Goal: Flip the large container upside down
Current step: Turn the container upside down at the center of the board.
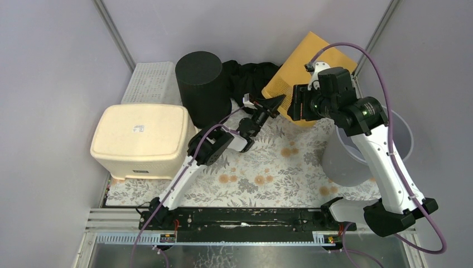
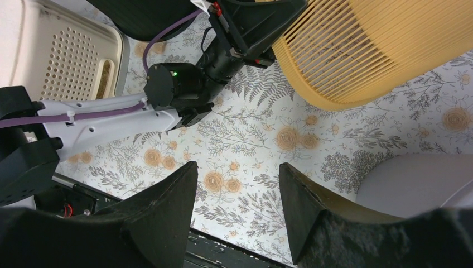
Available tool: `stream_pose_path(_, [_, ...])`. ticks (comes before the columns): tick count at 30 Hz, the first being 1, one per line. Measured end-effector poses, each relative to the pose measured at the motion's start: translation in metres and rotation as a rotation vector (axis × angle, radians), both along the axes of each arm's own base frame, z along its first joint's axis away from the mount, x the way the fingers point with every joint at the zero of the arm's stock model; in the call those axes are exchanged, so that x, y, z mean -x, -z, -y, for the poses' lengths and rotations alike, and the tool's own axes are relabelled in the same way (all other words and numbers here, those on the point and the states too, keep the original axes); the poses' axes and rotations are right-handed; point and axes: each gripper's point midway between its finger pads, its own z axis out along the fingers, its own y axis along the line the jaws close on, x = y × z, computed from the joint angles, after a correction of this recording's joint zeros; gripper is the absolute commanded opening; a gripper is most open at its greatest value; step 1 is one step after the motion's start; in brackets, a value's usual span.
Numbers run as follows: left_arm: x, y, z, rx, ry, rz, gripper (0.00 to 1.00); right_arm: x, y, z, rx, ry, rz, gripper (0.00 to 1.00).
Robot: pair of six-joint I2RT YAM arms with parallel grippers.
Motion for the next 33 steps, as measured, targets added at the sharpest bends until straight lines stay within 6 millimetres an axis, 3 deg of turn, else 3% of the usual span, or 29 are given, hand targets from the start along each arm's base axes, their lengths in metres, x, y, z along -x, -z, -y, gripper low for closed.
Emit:
stream_pose_path(3, [0.006,0.007,-0.001,-0.037,0.016,-0.022,0.42,0.0,0.001,0.0,-0.001,0.0,-0.001,0.63])
stream_pose_path(7, [0.014,0.023,-0.001,-0.09,0.037,-0.062,0.68,0.0,0.001,-0.001,-0.005,0.0,0.004,0.63])
stream_pose_path(11, [0.019,0.042,0.001,-0.142,0.052,-0.112,0.79,0.002,0.005,-0.001,-0.011,-0.005,0.0,0.63])
stream_pose_path(19, [0.032,0.075,0.011,-0.256,0.09,-0.213,0.8,0.0,0.024,-0.004,-0.002,-0.013,-0.033,0.63])
stream_pose_path(33, [0.062,0.114,0.017,-0.477,0.167,-0.379,0.82,-0.008,0.047,-0.012,0.0,-0.018,-0.074,0.63])
